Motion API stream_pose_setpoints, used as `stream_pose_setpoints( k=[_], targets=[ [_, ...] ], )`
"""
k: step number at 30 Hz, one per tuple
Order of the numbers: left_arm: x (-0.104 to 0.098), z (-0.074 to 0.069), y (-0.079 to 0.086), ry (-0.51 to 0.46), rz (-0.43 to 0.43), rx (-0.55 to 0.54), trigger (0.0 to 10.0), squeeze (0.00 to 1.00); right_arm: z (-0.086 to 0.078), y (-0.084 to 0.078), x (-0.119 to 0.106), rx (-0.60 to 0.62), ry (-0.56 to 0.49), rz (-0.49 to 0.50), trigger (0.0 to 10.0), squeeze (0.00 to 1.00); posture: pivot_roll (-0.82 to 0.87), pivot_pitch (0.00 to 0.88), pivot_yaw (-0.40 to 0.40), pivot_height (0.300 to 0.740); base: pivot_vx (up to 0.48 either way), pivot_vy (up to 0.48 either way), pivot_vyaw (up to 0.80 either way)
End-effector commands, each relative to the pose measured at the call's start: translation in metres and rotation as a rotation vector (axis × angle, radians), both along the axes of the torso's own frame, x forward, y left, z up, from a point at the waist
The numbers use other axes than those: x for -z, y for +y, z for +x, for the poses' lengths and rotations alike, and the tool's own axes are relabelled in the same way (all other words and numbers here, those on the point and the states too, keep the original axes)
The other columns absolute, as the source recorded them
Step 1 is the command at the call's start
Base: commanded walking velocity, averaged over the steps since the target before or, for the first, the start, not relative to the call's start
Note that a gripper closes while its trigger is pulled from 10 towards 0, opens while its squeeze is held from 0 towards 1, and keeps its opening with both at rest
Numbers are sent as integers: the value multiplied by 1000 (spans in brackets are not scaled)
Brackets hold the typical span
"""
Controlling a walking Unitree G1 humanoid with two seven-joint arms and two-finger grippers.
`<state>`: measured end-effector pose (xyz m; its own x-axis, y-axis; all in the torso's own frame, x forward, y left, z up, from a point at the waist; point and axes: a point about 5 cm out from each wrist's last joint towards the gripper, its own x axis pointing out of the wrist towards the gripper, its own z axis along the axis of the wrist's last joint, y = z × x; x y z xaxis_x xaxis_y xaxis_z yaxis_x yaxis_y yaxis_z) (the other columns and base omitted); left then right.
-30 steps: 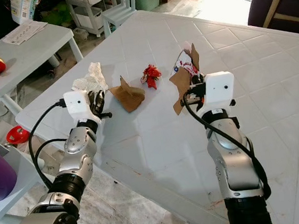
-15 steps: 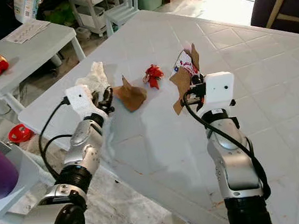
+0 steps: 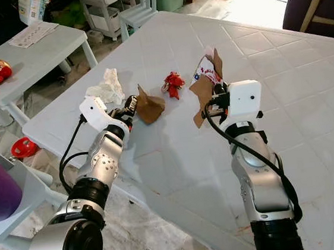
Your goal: Picking trash to rubbish bin
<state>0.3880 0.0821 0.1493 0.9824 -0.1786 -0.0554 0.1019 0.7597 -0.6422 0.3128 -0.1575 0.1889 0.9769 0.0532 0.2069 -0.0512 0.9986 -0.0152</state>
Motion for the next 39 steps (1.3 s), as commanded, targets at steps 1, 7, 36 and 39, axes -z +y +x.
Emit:
stream_pose_setpoints(
  k=[1, 7, 36, 39],
  targets=[
    [1, 0, -3, 14, -11, 18, 10000, 1000, -1, 0, -1, 3, -7, 1, 0, 0, -107, 120, 31, 740, 0, 0, 0],
    [5, 0, -12, 81, -60, 51, 10000, 1000, -3, -1, -1, 7, -4, -1, 0, 0, -116, 127, 31, 740, 0, 0, 0],
    [16, -2, -25, 180, -62, 93, 0, 0, -4, -2, 0, 15, 1, -1, 0, 0, -129, 132, 39, 740, 0, 0, 0],
    [17, -2, -24, 183, -63, 90, 0, 0, -4, -2, 0, 14, 1, -1, 0, 0, -129, 131, 39, 740, 0, 0, 0]
  ],
)
